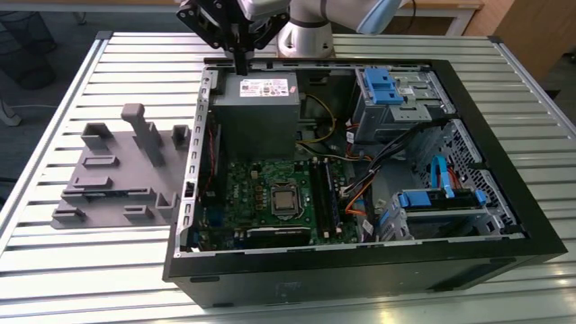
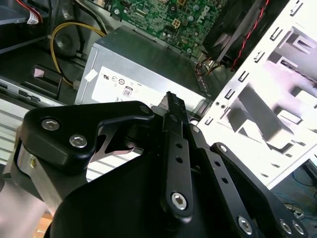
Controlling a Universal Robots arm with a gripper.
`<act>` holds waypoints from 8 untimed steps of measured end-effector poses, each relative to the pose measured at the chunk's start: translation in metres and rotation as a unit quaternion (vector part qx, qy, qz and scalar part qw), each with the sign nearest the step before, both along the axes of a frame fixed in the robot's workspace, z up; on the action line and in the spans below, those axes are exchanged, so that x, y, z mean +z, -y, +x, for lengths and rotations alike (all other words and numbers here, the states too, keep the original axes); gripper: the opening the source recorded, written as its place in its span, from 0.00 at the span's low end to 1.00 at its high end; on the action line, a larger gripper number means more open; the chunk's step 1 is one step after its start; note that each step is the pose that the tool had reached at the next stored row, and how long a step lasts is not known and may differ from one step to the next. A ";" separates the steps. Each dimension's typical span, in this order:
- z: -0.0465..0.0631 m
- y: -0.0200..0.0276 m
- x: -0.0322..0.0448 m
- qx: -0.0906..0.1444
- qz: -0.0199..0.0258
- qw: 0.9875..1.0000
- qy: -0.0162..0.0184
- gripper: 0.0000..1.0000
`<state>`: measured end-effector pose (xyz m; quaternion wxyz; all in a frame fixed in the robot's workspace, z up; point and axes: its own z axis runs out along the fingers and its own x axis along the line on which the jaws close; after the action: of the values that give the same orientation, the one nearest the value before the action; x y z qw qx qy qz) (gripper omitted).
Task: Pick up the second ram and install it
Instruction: 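Reach for the second ram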
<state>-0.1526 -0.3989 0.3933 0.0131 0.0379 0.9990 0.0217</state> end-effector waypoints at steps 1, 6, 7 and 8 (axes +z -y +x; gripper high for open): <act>0.000 0.0000 0.0000 0.000 0.000 1.000 0.000 0.11; -0.002 0.0000 -0.0001 0.000 0.000 1.000 0.000 0.11; -0.003 0.0000 -0.0001 0.000 0.000 1.000 0.000 0.11; -0.004 0.0000 -0.0001 0.000 0.000 1.000 0.000 0.11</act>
<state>-0.1561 -0.3989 0.3932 0.0131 0.0379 0.9990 0.0217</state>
